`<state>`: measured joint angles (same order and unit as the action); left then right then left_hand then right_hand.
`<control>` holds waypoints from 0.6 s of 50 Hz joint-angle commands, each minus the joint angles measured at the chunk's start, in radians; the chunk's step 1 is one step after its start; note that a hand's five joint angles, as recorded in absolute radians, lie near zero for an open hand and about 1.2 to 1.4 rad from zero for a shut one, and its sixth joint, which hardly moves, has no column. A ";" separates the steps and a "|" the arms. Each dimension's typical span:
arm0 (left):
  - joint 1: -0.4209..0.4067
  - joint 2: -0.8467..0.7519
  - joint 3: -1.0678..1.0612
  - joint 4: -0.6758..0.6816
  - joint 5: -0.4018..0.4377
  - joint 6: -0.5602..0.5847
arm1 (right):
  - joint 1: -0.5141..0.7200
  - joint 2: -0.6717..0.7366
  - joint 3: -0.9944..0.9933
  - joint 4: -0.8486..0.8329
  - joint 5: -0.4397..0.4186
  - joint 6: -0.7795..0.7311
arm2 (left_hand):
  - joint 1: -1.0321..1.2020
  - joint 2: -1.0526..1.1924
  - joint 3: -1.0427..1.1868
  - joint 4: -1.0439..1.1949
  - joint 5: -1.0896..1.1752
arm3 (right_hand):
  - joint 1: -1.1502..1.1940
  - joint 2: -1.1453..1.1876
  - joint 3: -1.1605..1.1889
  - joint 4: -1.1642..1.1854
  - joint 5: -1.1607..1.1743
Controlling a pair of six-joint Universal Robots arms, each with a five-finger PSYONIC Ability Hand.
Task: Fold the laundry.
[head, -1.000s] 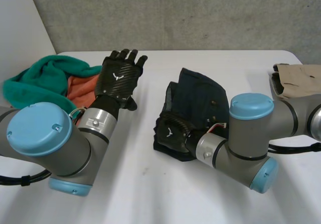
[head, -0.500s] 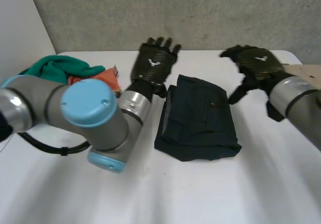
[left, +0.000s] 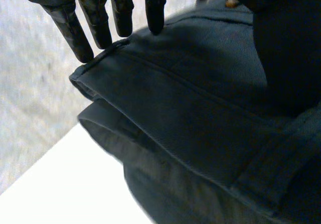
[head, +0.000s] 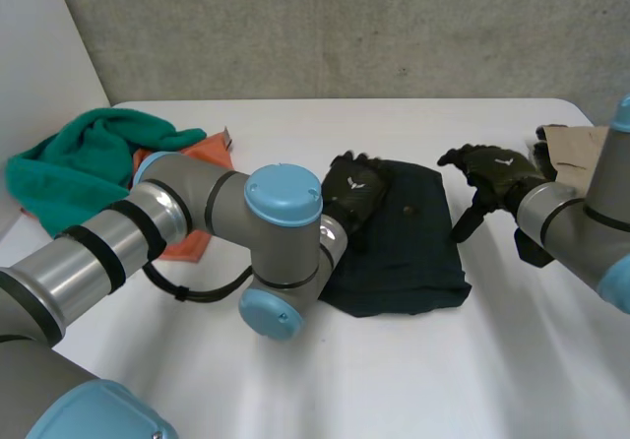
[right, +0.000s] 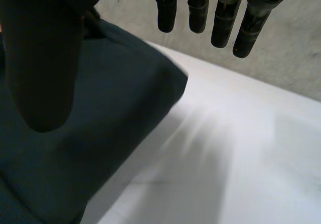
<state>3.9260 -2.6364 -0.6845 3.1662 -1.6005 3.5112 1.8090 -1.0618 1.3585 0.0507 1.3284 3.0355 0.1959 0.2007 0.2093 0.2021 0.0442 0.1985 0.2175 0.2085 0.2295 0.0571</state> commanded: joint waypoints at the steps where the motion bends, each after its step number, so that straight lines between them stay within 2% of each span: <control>1: 0.030 0.048 -0.098 -0.115 -0.070 0.023 | 0.061 0.132 -0.093 0.038 -0.014 -0.036 | -0.006 -0.011 -0.019 -0.012 -0.029 | -0.024 -0.043 -0.034 -0.055 -0.057; 9: 0.035 0.070 -0.133 -0.121 -0.096 0.080 | 0.078 0.267 -0.182 0.066 0.008 -0.141 | -0.018 -0.022 -0.031 -0.024 -0.040 | -0.024 -0.043 -0.034 -0.055 -0.057; 15: 0.035 0.059 -0.141 -0.120 -0.096 0.112 | 0.078 0.292 -0.210 0.070 0.043 -0.173 | -0.018 -0.022 -0.031 -0.024 -0.040 | -0.024 -0.043 -0.034 -0.055 -0.057; 24: 0.033 0.090 -0.142 -0.091 -0.088 0.106 | 0.079 0.206 -0.191 0.072 0.054 -0.211 | -0.021 -0.026 -0.035 -0.028 -0.044 | -0.024 -0.043 -0.034 -0.055 -0.057; 30: 0.041 0.236 -0.181 -0.055 -0.055 0.075 | 0.079 0.068 -0.124 0.032 0.060 -0.221 | -0.021 -0.026 -0.035 -0.028 -0.044 | -0.024 -0.043 -0.034 -0.055 -0.057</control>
<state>3.9602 -2.5187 -0.8314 3.0821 -1.6863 3.6159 1.8885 -0.8690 1.1743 0.1186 1.3846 2.8228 0.1886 0.1957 0.2002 0.2020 0.0441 0.1516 0.2082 0.2085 0.2294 0.0560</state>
